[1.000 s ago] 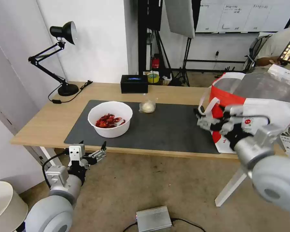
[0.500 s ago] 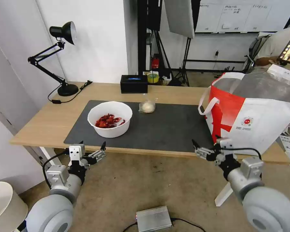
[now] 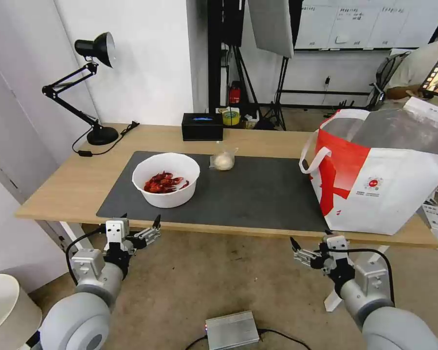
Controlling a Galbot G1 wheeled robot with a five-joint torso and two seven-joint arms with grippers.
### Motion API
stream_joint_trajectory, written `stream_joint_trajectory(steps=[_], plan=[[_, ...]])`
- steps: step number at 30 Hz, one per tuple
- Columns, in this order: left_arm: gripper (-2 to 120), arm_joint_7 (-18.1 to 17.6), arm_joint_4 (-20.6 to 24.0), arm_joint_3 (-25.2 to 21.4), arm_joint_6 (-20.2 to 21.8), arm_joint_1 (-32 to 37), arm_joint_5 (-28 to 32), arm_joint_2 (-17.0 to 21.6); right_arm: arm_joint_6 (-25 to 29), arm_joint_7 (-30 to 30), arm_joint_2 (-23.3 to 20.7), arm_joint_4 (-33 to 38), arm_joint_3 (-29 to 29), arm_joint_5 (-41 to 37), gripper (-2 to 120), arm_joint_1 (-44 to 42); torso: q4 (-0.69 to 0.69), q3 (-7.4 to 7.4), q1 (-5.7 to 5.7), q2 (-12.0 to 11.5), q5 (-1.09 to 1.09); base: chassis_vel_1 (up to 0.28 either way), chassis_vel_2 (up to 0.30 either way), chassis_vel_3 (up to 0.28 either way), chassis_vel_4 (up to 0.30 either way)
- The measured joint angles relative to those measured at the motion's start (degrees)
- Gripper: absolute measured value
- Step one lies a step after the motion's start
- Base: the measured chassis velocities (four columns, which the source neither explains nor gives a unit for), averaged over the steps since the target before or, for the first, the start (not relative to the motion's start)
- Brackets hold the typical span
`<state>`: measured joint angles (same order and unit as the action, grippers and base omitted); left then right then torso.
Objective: Pick up the trash from the table and place it into the takeout bag.
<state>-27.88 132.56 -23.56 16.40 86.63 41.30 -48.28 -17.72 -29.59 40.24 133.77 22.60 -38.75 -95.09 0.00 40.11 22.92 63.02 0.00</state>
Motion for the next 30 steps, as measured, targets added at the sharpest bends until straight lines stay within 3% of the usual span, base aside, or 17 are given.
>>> stream_joint_trajectory(steps=[22, 30], plan=[[100, -0.4, -0.6, -0.4, 1.5, 0.4, -0.2, 0.2, -0.1, -0.2, 0.3, 0.1, -0.9, 0.5, 100, 0.5, 0.0, 0.0, 0.0, 0.0, 0.0, 0.0, 0.0, 0.0, 0.0], [100, -0.6, 0.1, -1.0, 1.5, 0.7, -0.2, 0.0, 1.5, 2.3, -1.2, -0.8, -4.6, -4.3, 100, 9.6, 0.0, 0.0, 0.0, 0.0, 0.0, 0.0, 0.0, 0.0, 0.0]])
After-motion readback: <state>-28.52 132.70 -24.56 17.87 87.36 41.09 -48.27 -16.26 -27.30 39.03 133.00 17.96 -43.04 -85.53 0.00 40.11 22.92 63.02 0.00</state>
